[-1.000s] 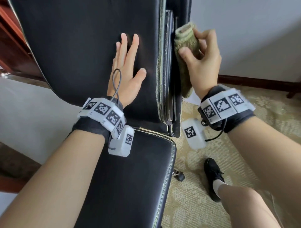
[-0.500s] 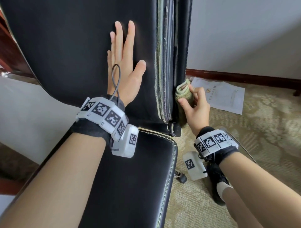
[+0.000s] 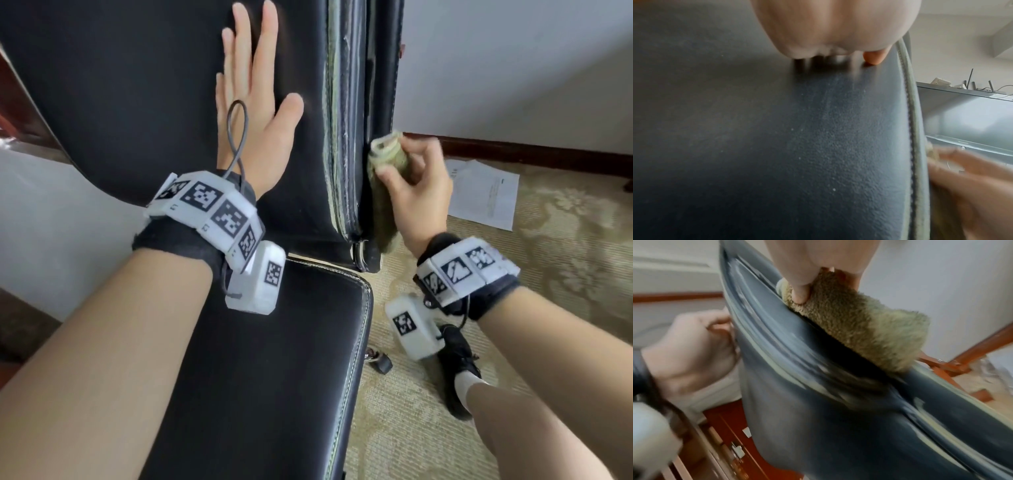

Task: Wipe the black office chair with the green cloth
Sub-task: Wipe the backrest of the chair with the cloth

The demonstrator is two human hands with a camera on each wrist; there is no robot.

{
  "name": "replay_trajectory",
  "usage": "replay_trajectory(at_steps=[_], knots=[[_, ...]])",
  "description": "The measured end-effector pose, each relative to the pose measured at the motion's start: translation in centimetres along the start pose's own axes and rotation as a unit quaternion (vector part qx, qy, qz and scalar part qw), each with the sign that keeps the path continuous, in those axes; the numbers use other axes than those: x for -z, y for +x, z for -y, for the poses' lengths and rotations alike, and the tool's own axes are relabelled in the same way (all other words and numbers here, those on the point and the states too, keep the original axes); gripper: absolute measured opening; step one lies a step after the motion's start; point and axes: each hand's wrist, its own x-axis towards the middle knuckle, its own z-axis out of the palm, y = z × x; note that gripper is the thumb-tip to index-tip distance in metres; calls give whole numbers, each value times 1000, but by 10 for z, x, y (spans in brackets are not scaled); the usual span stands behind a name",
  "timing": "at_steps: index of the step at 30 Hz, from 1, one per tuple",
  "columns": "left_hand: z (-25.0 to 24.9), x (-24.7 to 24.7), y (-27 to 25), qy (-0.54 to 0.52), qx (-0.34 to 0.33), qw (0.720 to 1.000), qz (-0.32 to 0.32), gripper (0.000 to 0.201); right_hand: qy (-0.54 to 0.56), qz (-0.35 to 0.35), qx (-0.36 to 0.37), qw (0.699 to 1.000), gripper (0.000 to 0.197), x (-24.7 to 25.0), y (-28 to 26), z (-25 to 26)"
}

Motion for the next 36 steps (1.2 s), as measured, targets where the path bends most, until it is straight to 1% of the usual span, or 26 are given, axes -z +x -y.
replay_trajectory(at_steps=[3, 6, 8, 12, 14, 16, 18, 19, 23, 25, 28, 30, 33, 36], knots=[[0, 2, 0, 0, 6, 1000, 10, 71, 1, -23, 61, 998, 33, -6, 30, 34], [0, 6, -1, 1, 10, 1000, 24, 73, -12, -15, 77, 997, 31, -5, 41, 41], [-1, 8, -1, -1, 10, 999, 31, 74, -18, -8, 57, 998, 29, -3, 34, 34], [-1, 7, -1, -2, 15, 999, 37, 75, -20, 10, -16, 1000, 30, 2, 5, 5], [-1, 8, -1, 1, 17, 999, 37, 75, -29, 12, -39, 999, 31, 4, -6, -8], [-1, 8, 0, 2, 15, 999, 35, 75, -44, 16, -58, 997, 33, 6, -11, -14], [-1, 7, 0, 2, 12, 999, 35, 75, -36, 15, -75, 996, 35, 6, -10, -12], [0, 6, 0, 2, 12, 999, 34, 75, -26, 7, -72, 997, 36, 4, -8, -7], [1, 6, 2, 6, 17, 999, 31, 75, 0, -38, 28, 999, 36, -6, 26, 34], [1, 7, 2, 6, 16, 999, 33, 75, 5, -40, 72, 997, 36, -9, 45, 57], [3, 6, 2, 5, 16, 999, 29, 75, 37, -32, 113, 992, 34, -12, 60, 75], [3, 5, 2, 5, 15, 1000, 27, 76, 41, -37, 133, 990, 33, -14, 68, 85], [2, 6, 3, 7, 16, 999, 33, 76, 9, -40, 152, 988, 31, -16, 75, 93], [2, 7, 2, 5, 19, 999, 36, 77, -32, -24, 124, 991, 31, -12, 62, 76]])
